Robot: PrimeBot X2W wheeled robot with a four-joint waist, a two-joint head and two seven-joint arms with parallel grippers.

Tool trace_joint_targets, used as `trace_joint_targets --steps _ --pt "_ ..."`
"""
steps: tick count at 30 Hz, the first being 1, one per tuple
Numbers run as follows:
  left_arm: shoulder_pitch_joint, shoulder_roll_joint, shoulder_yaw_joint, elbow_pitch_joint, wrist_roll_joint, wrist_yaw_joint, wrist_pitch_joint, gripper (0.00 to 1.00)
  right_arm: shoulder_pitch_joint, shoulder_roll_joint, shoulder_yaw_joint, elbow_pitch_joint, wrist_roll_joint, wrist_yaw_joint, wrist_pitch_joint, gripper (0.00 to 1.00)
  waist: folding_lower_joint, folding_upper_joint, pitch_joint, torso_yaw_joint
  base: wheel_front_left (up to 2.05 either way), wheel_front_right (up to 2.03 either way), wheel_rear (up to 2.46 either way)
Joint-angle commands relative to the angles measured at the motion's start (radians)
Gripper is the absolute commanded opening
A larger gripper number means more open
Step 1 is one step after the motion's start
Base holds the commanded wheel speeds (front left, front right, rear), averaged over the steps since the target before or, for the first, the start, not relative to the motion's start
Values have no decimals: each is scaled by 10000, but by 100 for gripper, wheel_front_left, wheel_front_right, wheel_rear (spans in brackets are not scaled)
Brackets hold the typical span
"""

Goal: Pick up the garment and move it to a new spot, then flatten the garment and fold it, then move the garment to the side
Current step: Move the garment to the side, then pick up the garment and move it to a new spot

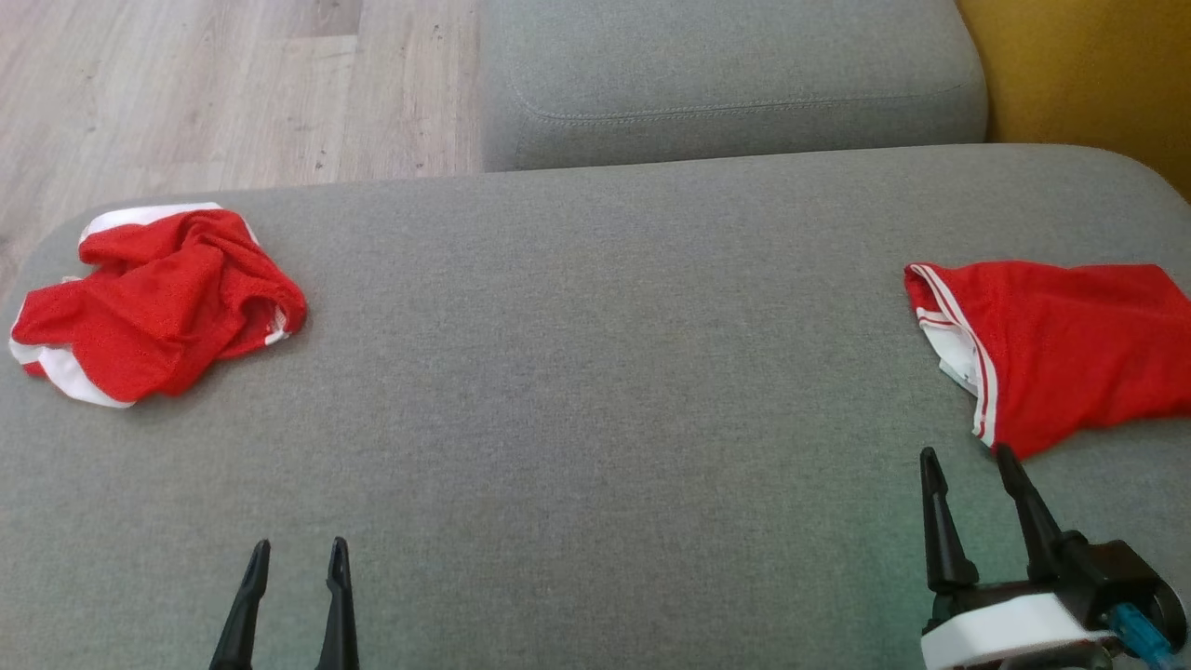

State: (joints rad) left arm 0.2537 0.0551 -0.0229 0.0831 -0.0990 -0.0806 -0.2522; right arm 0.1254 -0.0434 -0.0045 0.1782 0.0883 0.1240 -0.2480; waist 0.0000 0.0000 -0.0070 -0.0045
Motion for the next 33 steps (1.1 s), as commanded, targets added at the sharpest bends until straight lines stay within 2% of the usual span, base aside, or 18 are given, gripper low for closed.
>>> trace_joint_targets --steps 1,7,9,18,23,28,33 --pt "-416 -48 389 -283 -66 -27 -95 100 -308 -69 251 -349 55 67 -136 100 0 0 12 24 0 0 0" --pt "-446 -48 357 -281 -54 -30 -95 100 -233 -69 215 -436 119 67 -136 100 0 0 -27 305 0 0 0" --pt "-481 -48 337 -247 -42 -41 -95 100 -159 -69 201 -427 163 67 -136 100 0 0 -77 603 0 0 0" --pt "-237 -49 243 -178 -10 33 -95 100 -111 -69 936 -371 441 67 -137 100 0 0 -390 2969 0 0 0" --pt "44 -49 517 -181 44 -39 -95 100 -353 -68 1477 -254 468 67 -137 100 0 0 -487 3876 0 0 0" --pt "-11 -49 673 -224 -14 -185 -95 100 -467 -68 1626 -190 487 67 -137 100 0 0 -374 3976 0 0 0" --pt "-800 24 623 -317 -299 -377 -95 100 -601 -68 1533 -254 199 67 -137 100 0 0 429 3544 0 0 0"
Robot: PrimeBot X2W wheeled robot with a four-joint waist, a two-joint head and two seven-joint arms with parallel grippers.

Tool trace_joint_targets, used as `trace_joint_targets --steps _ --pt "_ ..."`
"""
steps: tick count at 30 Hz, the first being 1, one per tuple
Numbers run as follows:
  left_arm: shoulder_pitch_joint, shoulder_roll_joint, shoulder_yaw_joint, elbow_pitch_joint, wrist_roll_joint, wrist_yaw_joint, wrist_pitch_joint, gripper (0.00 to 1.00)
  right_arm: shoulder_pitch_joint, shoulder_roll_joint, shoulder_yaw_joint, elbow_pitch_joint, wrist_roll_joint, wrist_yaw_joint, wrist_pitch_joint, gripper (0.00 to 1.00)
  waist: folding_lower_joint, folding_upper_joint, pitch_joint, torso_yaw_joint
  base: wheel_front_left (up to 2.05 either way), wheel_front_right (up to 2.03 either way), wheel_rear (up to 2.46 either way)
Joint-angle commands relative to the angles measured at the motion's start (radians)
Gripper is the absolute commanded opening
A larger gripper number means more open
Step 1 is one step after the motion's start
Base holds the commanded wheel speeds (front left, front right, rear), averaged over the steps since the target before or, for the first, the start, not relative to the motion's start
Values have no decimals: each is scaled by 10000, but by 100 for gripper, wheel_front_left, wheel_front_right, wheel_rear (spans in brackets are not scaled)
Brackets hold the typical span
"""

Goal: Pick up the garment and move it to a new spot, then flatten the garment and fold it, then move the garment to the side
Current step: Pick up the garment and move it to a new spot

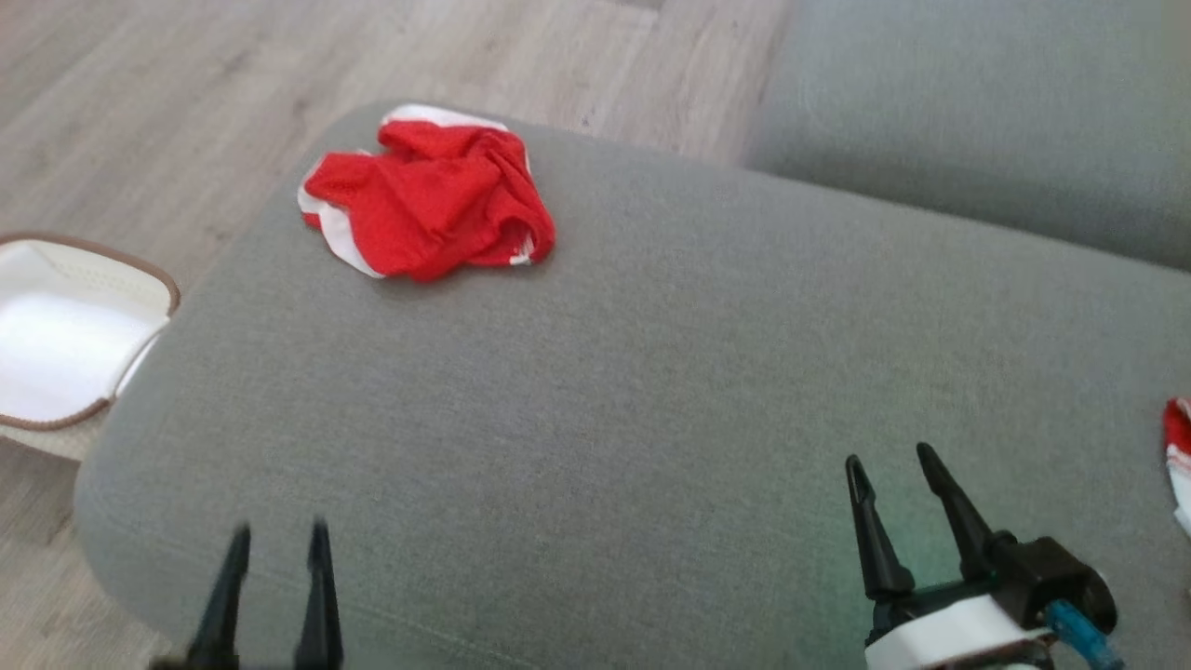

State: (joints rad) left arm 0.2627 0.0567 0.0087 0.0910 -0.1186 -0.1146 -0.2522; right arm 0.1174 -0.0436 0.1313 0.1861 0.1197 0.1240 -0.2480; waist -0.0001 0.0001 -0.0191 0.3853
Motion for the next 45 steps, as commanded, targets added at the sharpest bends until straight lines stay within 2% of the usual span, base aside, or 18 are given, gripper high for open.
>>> trace_joint_targets --steps 1,5,8,13,17,19,20,25,32,33,39,45 --pt "-1184 25 263 -438 -196 -64 -95 100 -618 -66 129 -372 -236 67 -137 100 1 -1 826 -467 0 0 0" --pt "-2885 301 223 -370 -778 -124 -93 100 -1199 -66 -152 -647 -903 67 -137 100 1 -1 2324 -911 0 0 0" --pt "-4663 596 156 121 -2081 -150 467 100 -1757 -66 -324 -894 -1424 67 -137 100 1 -1 3499 -1253 0 0 0" --pt "-7623 2134 -222 1831 -3263 -157 1635 100 -2390 -154 -477 -1158 -1894 67 -137 100 1 -1 4810 -1725 0 0 0" --pt "-9295 2842 -241 3962 -3836 -159 1889 100 -2566 -247 -296 -1175 -1975 67 -137 100 1 -1 5190 -2188 0 0 0" --pt "-9910 3019 -186 5025 -4088 -159 1964 100 -2622 -262 -155 -1177 -1974 67 -137 100 1 -1 5286 -2434 0 0 0" --pt "-9910 3019 -186 5025 -4088 -159 1964 100 -2622 -262 -155 -1177 -1974 67 -137 100 1 -1 5286 -2434 0 0 0" --pt "-11056 3194 -43 7081 -4700 -160 2155 100 -2740 -268 48 -1324 -1969 67 -137 100 1 -1 5562 -2927 0 0 0" --pt "-11829 3278 -515 8931 -4969 -160 2318 100 -2653 -332 -68 -1500 -1993 67 -137 100 1 -1 5746 -3255 0 0 0" --pt "-11926 3288 -604 9244 -5029 -160 2291 0 -2591 -320 -119 -1529 -2003 67 -137 100 1 -1 5716 -3280 0 0 0" --pt "-11960 3474 -1466 8781 -5267 -160 2117 0 -2457 -216 -238 -1452 -1851 67 -137 100 1 -1 5137 -3202 0 0 0" --pt "-11583 3771 -2373 6674 -6191 -161 2169 0 -2467 -102 -161 -1188 -1425 67 -137 100 1 -1 3993 -3231 0 0 0"
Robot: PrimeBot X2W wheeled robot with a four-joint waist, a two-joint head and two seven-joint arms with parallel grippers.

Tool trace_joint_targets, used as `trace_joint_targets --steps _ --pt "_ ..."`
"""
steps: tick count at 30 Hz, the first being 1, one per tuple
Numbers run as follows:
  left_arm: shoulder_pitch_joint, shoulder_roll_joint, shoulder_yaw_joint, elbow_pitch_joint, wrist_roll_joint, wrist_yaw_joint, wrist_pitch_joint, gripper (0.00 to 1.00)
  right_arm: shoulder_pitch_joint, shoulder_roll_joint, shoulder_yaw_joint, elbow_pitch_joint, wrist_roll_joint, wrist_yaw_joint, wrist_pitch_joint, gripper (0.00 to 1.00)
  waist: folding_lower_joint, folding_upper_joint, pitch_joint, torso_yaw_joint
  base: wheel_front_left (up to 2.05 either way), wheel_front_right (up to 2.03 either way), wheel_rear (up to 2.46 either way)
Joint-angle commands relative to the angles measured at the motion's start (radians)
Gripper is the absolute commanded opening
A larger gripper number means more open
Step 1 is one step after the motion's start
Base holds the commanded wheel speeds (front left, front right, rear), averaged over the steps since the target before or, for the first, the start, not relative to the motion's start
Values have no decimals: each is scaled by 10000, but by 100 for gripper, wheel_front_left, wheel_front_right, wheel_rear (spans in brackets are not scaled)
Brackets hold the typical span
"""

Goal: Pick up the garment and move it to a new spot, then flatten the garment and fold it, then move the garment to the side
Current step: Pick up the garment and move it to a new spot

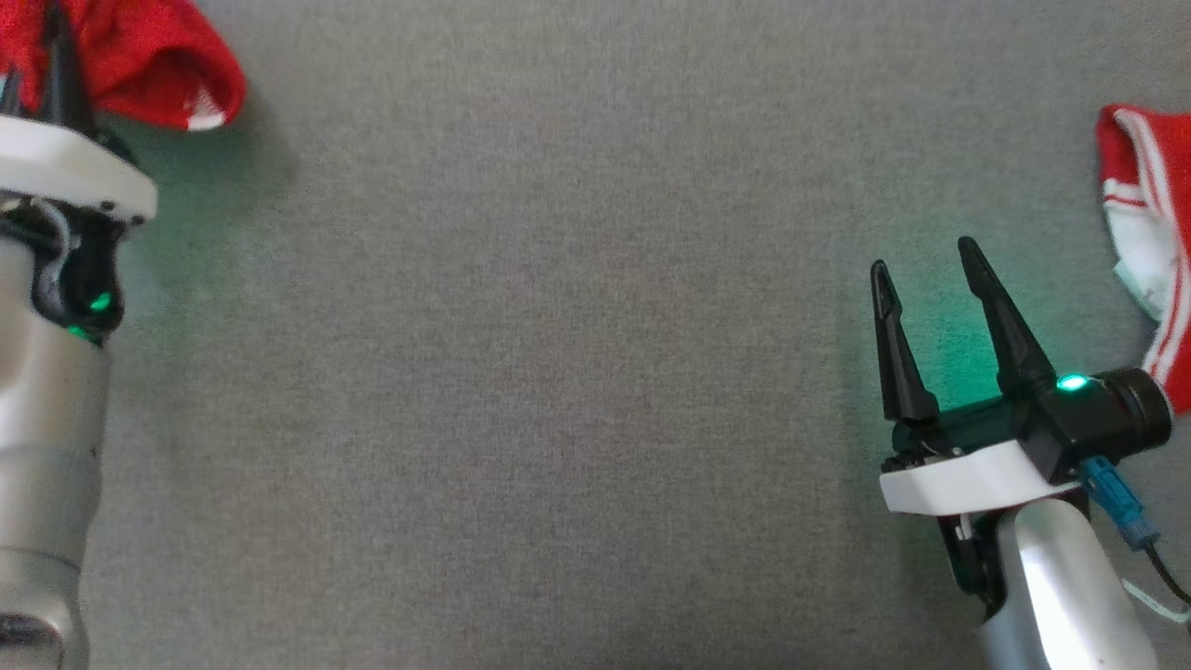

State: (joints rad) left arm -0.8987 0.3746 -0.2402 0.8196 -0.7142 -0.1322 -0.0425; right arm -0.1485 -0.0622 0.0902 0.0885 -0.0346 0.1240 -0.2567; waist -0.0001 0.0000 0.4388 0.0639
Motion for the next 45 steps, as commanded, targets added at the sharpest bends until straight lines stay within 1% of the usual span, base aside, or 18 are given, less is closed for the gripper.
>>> trace_joint_targets --steps 1,5,7,11,15,17,18,21,24,27,32,35,36,37,38,39,40,45 --pt "204 589 -47 -1163 -524 16 260 0 204 95 259 -167 212 67 -51 100 1 0 -773 -43 0 0 0" --pt "1070 521 -297 -3454 -1502 16 895 0 289 114 258 -90 710 67 -51 100 1 0 -1410 -142 0 0 0" --pt "1598 340 -322 -4680 -1827 144 1196 0 317 116 231 -89 958 67 -51 100 1 0 -1649 -208 0 0 0" --pt "2793 -223 -557 -7477 -2337 883 1751 0 421 117 242 -103 1226 67 -51 100 1 0 -1954 -416 0 0 0" --pt "4120 -985 -1428 -10012 -2723 1520 2302 0 486 118 186 -189 1450 67 -51 100 1 0 -2080 -755 0 0 0" --pt "4701 -1358 -2021 -10907 -2813 1732 2481 0 524 118 212 -246 1532 67 -51 100 1 0 -2089 -958 0 0 0" --pt "4701 -1358 -2021 -10907 -2813 1732 2481 0 524 118 212 -246 1532 67 -51 100 1 0 -2089 -958 0 0 0" --pt "5406 -1840 -2709 -11673 -2838 2092 2529 0 601 119 283 -298 1571 67 -51 100 1 0 -2089 -1299 0 0 0" --pt "6147 -2228 -2964 -11977 -3226 2464 2514 0 640 119 284 -365 1610 67 -51 100 1 0 -2058 -1650 0 0 0" --pt "6819 -2405 -2560 -11767 -3836 2872 2372 0 691 119 210 -432 1664 67 -51 100 1 0 -2023 -1901 0 0 0" --pt "6886 -2466 -407 -9314 -4219 4025 1227 0 854 119 246 -452 1676 67 -51 100 1 0 -2011 -2100 0 0 0" --pt "6474 -2519 513 -7505 -4270 4257 439 0 860 119 360 -417 1657 67 -51 100 1 0 -1998 -2160 0 0 0" --pt "6344 -2530 667 -6970 -4252 4233 232 3 850 119 402 -397 1644 67 -51 100 1 0 -2011 -2170 0 0 0" --pt "6241 -2591 829 -6476 -4329 4210 62 18 845 119 423 -382 1631 67 -51 100 1 0 -2025 -2170 0 0 0" --pt "6149 -2635 939 -6038 -4359 4147 -116 38 843 119 426 -372 1621 67 -51 100 1 0 -2042 -2161 0 0 0" --pt "6067 -2621 977 -5648 -4237 4057 -373 88 845 119 417 -364 1608 67 -51 100 1 0 -2063 -2148 0 0 0" --pt "5981 -2616 971 -5343 -4095 3873 -664 100 851 119 400 -357 1588 67 -51 100 1 0 -2087 -2126 0 0 0" --pt "5985 -2219 22 -4342 -2470 3299 -1724 100 981 120 171 -261 1447 67 -51 100 1 0 -2436 -1897 0 0 0"
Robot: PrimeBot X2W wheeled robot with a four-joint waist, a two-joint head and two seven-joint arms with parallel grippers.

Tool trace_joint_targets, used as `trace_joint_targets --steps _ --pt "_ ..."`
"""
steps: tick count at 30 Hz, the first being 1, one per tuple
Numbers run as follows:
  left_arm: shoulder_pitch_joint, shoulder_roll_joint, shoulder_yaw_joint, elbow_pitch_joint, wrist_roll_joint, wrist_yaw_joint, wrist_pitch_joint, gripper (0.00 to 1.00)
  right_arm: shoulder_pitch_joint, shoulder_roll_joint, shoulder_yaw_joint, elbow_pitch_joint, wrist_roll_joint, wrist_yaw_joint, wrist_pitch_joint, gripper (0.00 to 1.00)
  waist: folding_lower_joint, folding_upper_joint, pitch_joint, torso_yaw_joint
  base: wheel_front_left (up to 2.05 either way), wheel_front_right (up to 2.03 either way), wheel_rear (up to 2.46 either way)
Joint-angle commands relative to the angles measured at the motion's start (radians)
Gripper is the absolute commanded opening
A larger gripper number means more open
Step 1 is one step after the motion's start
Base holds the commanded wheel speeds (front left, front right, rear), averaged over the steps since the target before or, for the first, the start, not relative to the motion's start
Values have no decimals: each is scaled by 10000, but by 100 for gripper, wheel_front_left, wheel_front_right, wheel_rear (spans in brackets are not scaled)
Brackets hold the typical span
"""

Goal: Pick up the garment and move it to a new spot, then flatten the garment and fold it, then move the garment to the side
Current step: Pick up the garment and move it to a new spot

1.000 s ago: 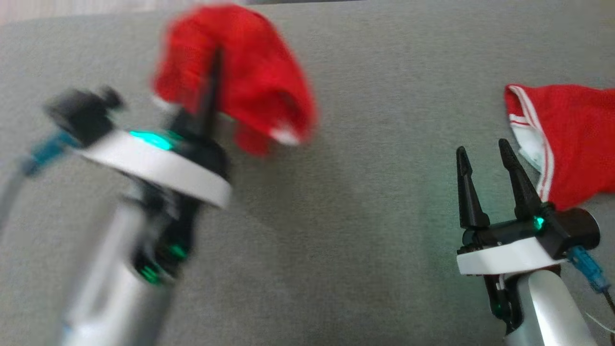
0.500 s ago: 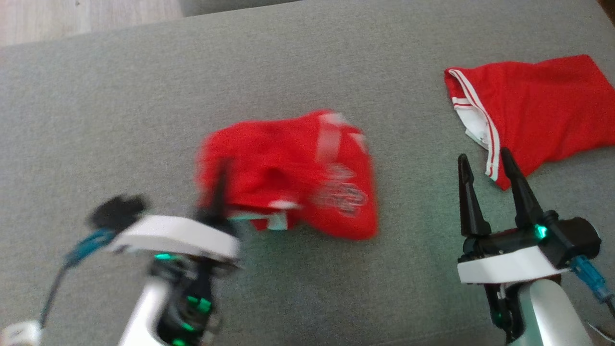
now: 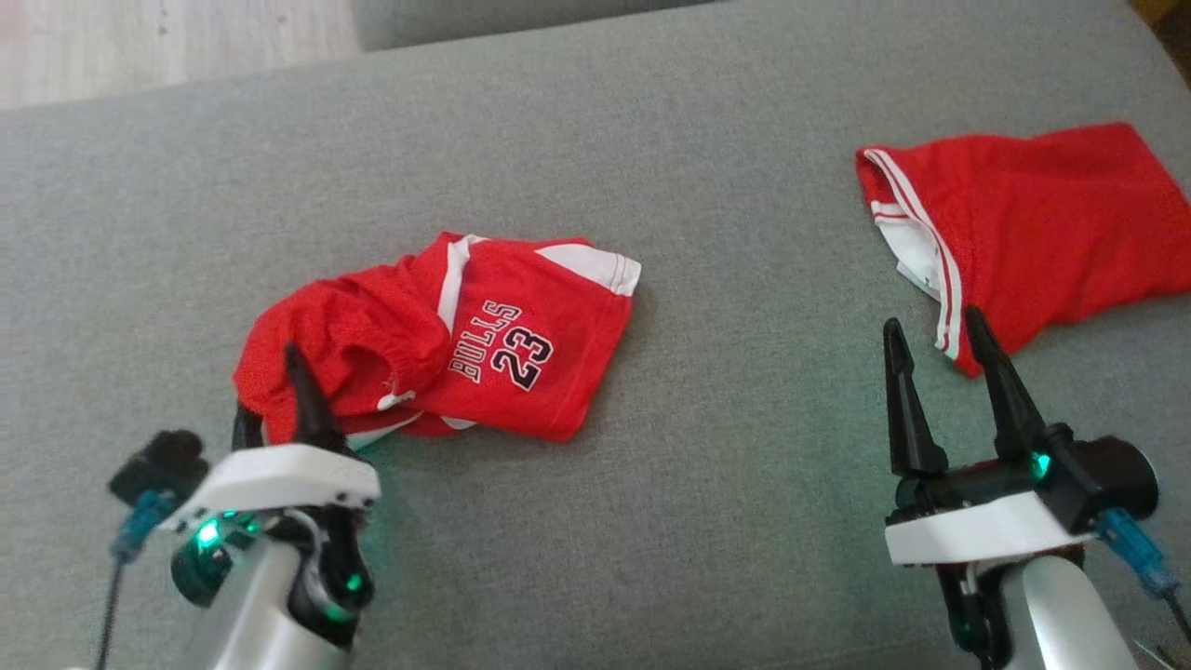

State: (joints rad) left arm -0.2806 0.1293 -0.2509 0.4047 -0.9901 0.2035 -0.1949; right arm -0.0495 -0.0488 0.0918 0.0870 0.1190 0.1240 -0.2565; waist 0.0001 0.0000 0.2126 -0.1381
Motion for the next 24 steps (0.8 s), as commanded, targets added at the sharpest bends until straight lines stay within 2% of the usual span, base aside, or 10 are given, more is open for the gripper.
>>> trace_joint_targets --steps 1,5,10,14,18,19,24 --pt "-123 333 -43 -159 675 -92 -348 100 17 -15 120 -235 -133 67 -53 100 -1 0 -269 173 0 0 0" --pt "552 627 -318 -601 2289 61 -645 100 137 -15 -99 -283 -260 67 -53 100 -1 0 -663 393 0 0 0" --pt "1996 481 389 -2651 4752 106 -664 100 383 -15 -581 -367 -400 67 -53 100 -1 0 -1039 872 0 0 0" --pt "3176 142 951 -3675 6230 -229 -666 100 562 -15 -892 -296 -573 67 -53 100 -1 0 -1384 1225 0 0 0" --pt "4029 -199 1482 -4184 7208 -786 -667 100 840 -15 -1132 -117 -690 67 -53 100 -1 0 -1895 1476 0 0 0" --pt "4029 -199 1482 -4184 7208 -786 -667 100 840 -15 -1132 -117 -690 67 -53 100 -1 0 -1895 1476 0 0 0" --pt "4987 -372 2066 -4506 8263 -1446 -667 100 1139 -14 -1223 85 -662 67 -53 100 -1 0 -2259 1506 0 0 0"
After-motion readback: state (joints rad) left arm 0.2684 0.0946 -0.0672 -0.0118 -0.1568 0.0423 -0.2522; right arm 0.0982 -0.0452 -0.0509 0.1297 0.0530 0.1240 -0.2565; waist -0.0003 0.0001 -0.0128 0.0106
